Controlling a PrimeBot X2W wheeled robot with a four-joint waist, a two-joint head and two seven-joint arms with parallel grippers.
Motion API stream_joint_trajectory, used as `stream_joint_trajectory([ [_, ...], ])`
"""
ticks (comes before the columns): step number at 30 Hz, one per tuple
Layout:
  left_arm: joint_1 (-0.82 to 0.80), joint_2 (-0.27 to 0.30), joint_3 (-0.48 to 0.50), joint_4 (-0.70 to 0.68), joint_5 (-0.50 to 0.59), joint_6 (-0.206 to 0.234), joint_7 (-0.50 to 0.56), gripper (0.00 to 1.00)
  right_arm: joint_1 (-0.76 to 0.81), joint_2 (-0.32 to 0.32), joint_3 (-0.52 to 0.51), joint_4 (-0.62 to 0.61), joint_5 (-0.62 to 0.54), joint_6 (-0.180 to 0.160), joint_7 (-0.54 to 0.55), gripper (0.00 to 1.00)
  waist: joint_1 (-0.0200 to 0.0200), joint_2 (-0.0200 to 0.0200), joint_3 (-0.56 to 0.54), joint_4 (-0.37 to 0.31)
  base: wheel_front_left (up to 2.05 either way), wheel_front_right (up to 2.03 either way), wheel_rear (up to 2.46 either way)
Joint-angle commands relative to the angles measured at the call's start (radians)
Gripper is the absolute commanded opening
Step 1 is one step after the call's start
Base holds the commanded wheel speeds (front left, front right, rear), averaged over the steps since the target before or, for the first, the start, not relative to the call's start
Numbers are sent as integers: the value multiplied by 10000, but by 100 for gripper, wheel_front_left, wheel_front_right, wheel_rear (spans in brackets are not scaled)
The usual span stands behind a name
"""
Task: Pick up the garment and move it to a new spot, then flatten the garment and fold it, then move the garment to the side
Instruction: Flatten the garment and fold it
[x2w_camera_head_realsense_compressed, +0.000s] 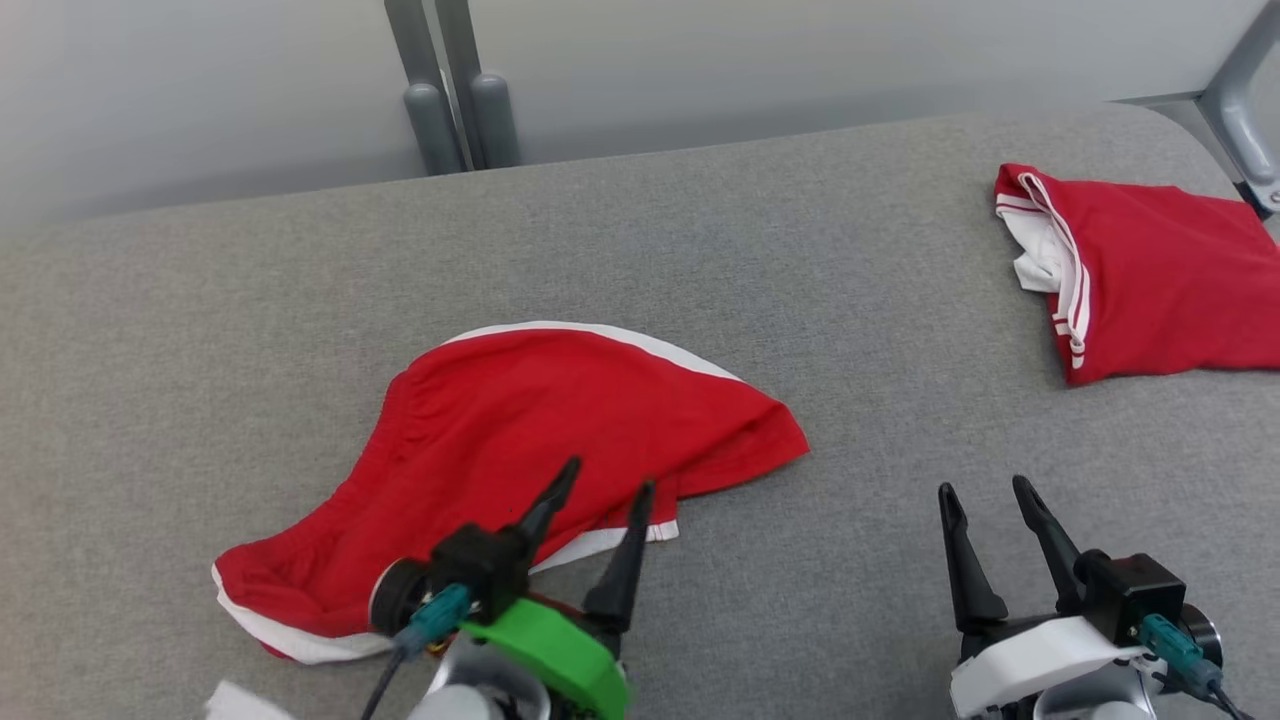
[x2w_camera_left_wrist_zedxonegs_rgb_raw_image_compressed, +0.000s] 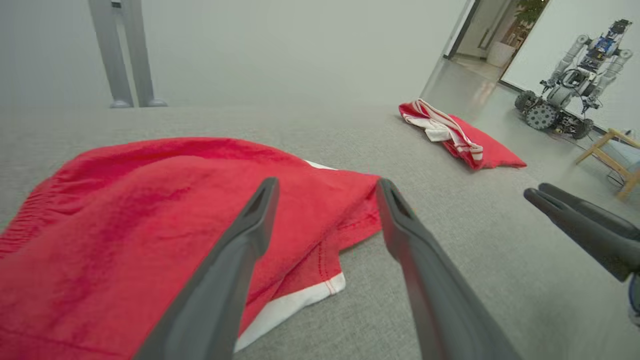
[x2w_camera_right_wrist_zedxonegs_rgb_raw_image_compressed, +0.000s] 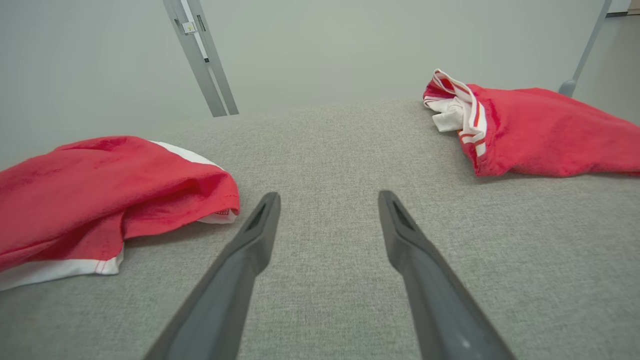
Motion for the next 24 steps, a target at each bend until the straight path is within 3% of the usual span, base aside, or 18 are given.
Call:
stream_joint_trajectory([
  [1, -462, 44, -344, 229, 145, -138, 186, 100, -178, -16, 5, 7, 64, -3, -28, 100, 0, 0, 269, -340, 0, 0, 0],
  [7, -1580, 53, -1595, 1296, 15, -376, 940, 100, -438, 2, 10, 81, 136, -3, -28, 100, 0, 0, 501, -1021, 0, 0, 0],
  [12, -1911, 208, -1233, 1929, 67, 147, 1080, 100, -311, 10, -68, 94, 287, -3, -28, 100, 0, 0, 589, -1404, 0, 0, 0],
  [17, -2199, 776, -911, 2431, 356, 740, 1293, 100, -238, 13, -100, 98, 379, -3, -28, 100, 0, 0, 637, -1535, 0, 0, 0],
  [21, -2314, 1079, -772, 2720, 427, 935, 1508, 100, -331, 11, -134, 98, 447, -3, -28, 100, 0, 0, 658, -1517, 0, 0, 0],
  [24, -2415, 1208, -818, 2958, 347, 743, 1699, 100, -422, 11, -126, 91, 420, -3, -28, 100, 0, 0, 659, -1447, 0, 0, 0],
])
